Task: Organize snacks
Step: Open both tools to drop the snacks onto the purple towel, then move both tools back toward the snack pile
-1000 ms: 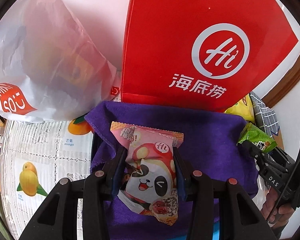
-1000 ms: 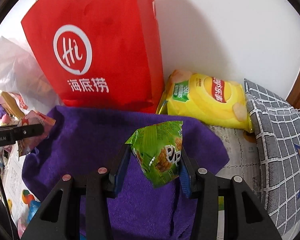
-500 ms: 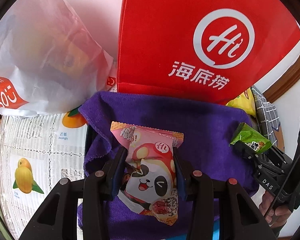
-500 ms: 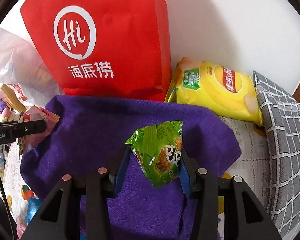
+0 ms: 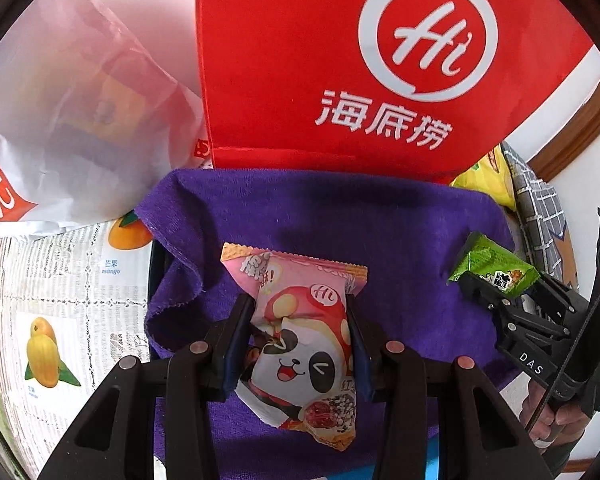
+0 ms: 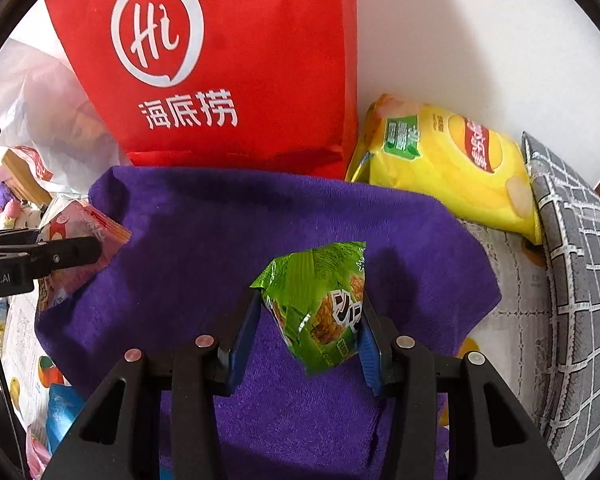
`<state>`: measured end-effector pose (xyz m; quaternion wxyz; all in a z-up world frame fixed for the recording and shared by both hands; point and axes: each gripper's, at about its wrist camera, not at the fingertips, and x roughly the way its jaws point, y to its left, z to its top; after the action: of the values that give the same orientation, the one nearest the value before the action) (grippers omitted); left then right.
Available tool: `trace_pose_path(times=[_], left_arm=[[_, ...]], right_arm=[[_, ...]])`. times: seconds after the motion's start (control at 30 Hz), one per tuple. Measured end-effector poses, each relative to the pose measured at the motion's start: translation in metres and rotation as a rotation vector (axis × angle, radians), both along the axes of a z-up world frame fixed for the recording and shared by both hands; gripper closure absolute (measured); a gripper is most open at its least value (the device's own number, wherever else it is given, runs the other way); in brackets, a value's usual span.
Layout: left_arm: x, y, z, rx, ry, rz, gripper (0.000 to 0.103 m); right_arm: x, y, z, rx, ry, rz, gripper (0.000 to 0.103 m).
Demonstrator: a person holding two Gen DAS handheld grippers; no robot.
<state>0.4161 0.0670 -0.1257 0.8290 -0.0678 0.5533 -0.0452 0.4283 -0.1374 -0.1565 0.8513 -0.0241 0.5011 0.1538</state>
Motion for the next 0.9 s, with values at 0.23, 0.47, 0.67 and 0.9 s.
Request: trace_pose_path(times=[0.23,0.47,0.67,0.9], left_arm=[[0.001,-0.007,-0.001,0.001,0.001,-0.014,0.061],[0.000,-0.010,0.005,-0.053,-0.024,-0.035,0.047],[-0.008,-0.014,0.023,-0.043,-0.079,-0.045,0.038],[-0.030,-0.013,0.060,0.022,-0.200,-0.031,0.038]], right_arm=[[0.002,0.003,-0.005,-0.003,0.020,0.000,0.056],[-0.001,0.003,0.006,0.002,-0.011,0.008,0.038],[-0.013,-0.001,0.036,0.019,-0.077,-0.012,0.027],[-0.042,-0.005,0.072,0.033,-0.175,-0.073,0.015]])
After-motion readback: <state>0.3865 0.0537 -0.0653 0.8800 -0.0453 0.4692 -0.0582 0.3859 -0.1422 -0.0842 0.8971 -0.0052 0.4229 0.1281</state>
